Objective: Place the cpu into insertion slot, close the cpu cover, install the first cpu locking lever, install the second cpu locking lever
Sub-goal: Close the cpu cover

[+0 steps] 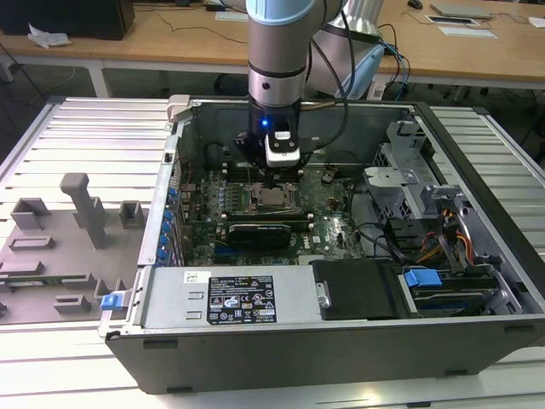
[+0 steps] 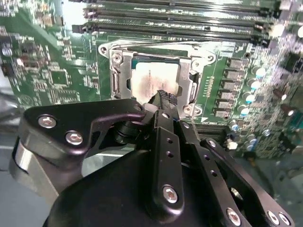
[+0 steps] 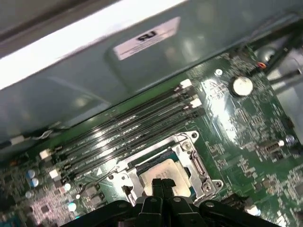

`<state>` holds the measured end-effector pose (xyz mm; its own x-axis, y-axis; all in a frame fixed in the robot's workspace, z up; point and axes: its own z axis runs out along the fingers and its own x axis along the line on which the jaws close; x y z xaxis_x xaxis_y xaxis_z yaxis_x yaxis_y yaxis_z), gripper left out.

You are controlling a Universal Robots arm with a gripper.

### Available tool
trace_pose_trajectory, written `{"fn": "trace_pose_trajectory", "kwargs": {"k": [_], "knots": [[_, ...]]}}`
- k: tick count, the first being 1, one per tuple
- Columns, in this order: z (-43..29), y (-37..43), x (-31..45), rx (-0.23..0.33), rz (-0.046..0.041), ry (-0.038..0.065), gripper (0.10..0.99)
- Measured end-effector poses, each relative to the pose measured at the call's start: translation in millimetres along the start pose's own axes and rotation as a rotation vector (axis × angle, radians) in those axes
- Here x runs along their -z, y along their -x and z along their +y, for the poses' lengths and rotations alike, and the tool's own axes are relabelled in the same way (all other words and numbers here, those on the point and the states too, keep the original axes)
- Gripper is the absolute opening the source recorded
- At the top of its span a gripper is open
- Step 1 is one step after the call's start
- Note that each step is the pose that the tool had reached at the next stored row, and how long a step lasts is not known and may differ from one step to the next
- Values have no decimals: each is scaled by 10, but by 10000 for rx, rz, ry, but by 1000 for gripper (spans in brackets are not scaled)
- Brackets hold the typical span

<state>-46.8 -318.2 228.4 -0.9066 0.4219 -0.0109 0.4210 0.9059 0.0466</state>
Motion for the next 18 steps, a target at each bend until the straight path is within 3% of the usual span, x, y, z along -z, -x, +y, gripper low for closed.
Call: {"fn": "trace_pose_trajectory", "kwargs": {"k": [6,10,15,18], "knots": [[0,0,-15,1425,66,14,106],[-1,0,-27,2793,121,7,106],[-6,1,-36,3625,142,-42,106],[-54,22,-53,4017,148,-36,106]]}}
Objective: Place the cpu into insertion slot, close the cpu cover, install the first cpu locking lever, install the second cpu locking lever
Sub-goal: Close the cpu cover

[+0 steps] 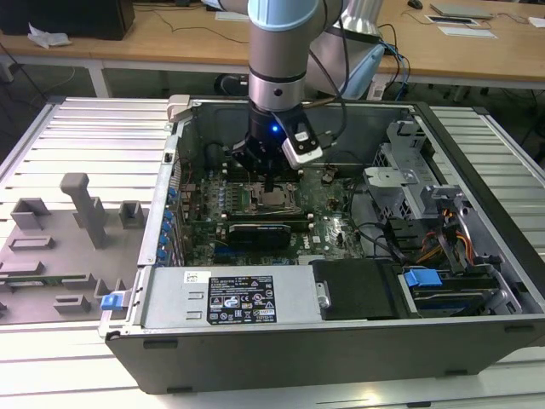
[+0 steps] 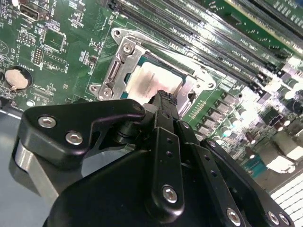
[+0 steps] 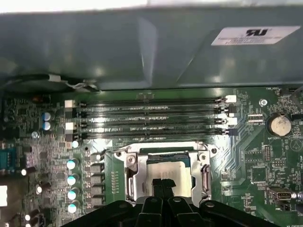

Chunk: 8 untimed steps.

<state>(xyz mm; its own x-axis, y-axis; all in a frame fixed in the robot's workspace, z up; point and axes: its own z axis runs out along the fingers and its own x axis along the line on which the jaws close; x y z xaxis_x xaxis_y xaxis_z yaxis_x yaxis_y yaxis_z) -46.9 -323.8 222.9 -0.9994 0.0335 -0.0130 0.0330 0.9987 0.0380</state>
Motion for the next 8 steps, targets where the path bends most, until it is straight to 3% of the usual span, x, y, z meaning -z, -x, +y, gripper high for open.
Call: {"fn": "trace_pose_trajectory", "kwargs": {"k": [3,8], "knots": [[-34,-9,-35,344,-61,6,106],[-44,-99,-61,490,-68,9,106]]}}
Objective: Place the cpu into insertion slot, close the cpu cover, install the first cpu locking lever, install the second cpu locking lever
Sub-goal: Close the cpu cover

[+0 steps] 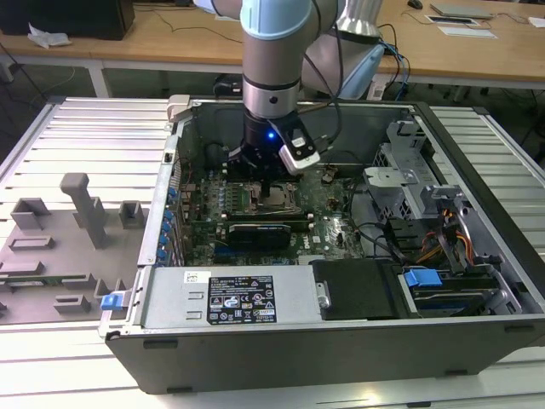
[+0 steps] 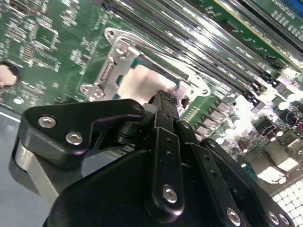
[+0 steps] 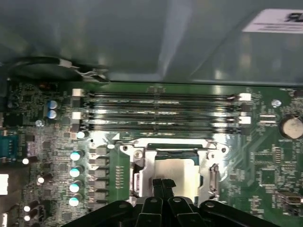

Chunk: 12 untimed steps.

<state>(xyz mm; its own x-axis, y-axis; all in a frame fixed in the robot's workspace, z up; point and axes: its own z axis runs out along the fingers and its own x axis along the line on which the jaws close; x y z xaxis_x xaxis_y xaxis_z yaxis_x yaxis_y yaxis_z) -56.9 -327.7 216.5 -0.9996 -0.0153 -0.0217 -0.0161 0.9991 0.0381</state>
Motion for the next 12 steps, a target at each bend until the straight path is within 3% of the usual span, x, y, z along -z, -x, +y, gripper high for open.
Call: {"fn": "trace_pose_trajectory", "kwargs": {"k": [7,12], "knots": [[1,-122,-23,103,-4,3,106],[0,-136,-59,237,1,5,106]]}}
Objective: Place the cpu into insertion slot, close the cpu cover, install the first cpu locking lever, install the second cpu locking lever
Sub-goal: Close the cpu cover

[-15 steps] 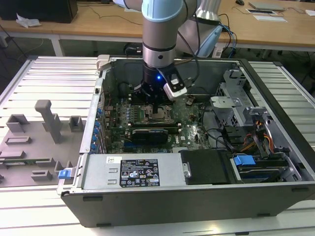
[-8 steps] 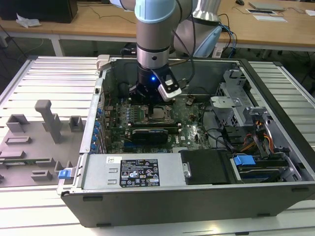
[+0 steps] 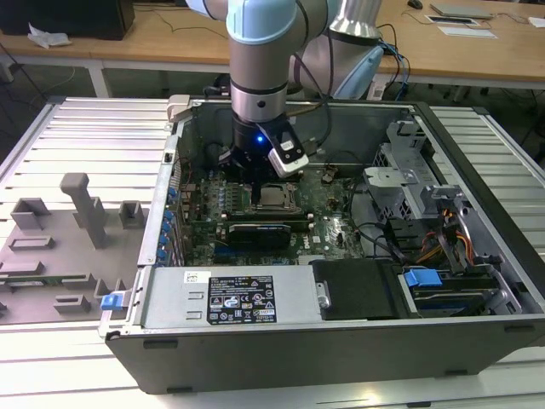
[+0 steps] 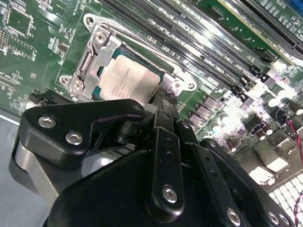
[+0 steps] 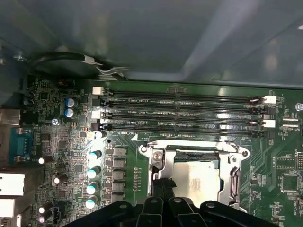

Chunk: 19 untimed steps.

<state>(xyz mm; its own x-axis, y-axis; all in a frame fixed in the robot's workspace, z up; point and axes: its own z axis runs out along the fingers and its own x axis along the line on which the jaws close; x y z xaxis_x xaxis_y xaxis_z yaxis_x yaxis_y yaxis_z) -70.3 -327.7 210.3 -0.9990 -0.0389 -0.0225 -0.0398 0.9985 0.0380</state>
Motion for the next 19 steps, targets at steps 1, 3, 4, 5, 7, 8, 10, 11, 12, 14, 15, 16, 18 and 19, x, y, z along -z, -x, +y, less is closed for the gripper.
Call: {"fn": "trace_pose_trajectory", "kwargs": {"k": [1,3,4,5,7,8,10,11,12,14,15,16,18,19], "knots": [[0,0,-4,4,0,0,106],[0,0,-14,13,0,2,106],[0,0,-20,16,0,2,106],[-1,0,-27,19,0,1,106],[-1,-1,-28,21,1,0,106],[-1,2,-29,22,1,1,106],[-2,17,-32,22,0,2,106],[-2,24,-36,22,1,1,106],[-2,29,-38,22,2,-1,106],[-2,29,-38,42,2,1,106],[-2,29,-38,65,1,2,106],[-2,30,-36,90,0,4,106],[-2,30,-22,159,-11,4,106],[-1,29,-16,208,-27,3,106]]}}
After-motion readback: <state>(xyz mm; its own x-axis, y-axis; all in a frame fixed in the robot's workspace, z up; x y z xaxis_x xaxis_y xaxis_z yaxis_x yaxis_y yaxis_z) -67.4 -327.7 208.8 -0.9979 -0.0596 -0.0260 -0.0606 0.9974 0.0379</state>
